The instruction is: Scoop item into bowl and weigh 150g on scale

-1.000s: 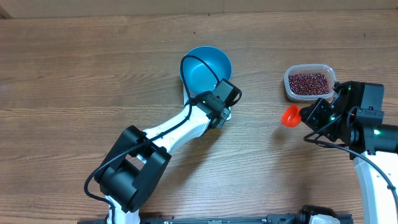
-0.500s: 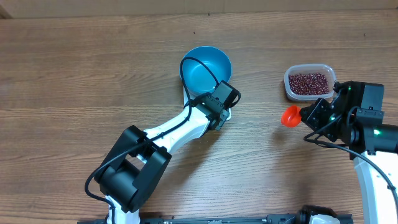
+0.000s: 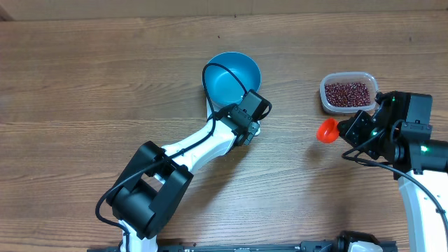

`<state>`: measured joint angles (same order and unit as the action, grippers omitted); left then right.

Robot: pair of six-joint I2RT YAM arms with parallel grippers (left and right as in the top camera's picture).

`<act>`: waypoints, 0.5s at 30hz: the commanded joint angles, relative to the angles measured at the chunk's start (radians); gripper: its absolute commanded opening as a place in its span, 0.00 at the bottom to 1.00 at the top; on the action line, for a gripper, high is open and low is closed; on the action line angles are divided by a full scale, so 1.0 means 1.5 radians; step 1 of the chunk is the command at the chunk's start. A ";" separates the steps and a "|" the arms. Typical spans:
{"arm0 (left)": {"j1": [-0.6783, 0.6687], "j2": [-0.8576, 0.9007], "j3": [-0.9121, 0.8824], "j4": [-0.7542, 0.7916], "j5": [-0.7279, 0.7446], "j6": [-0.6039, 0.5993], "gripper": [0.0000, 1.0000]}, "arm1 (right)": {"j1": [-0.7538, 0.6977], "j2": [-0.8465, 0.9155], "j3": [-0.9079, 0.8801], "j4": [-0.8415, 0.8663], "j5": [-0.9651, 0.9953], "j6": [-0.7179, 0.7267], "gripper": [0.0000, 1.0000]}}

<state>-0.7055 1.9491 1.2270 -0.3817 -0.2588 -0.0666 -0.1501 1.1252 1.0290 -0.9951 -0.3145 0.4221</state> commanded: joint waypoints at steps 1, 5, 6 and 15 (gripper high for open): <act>0.000 0.008 -0.009 0.001 -0.009 0.012 0.04 | -0.002 -0.001 0.017 0.004 -0.003 -0.001 0.04; 0.000 0.017 -0.009 0.003 -0.010 0.012 0.04 | -0.002 -0.001 0.017 0.004 -0.003 -0.001 0.04; 0.000 0.018 -0.009 0.003 -0.009 0.012 0.04 | -0.002 -0.001 0.017 0.004 -0.003 -0.001 0.04; 0.001 0.031 -0.009 0.012 -0.020 0.015 0.05 | -0.002 -0.001 0.017 0.004 -0.003 -0.001 0.04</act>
<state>-0.7055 1.9667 1.2270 -0.3649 -0.2668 -0.0666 -0.1501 1.1252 1.0290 -0.9955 -0.3149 0.4217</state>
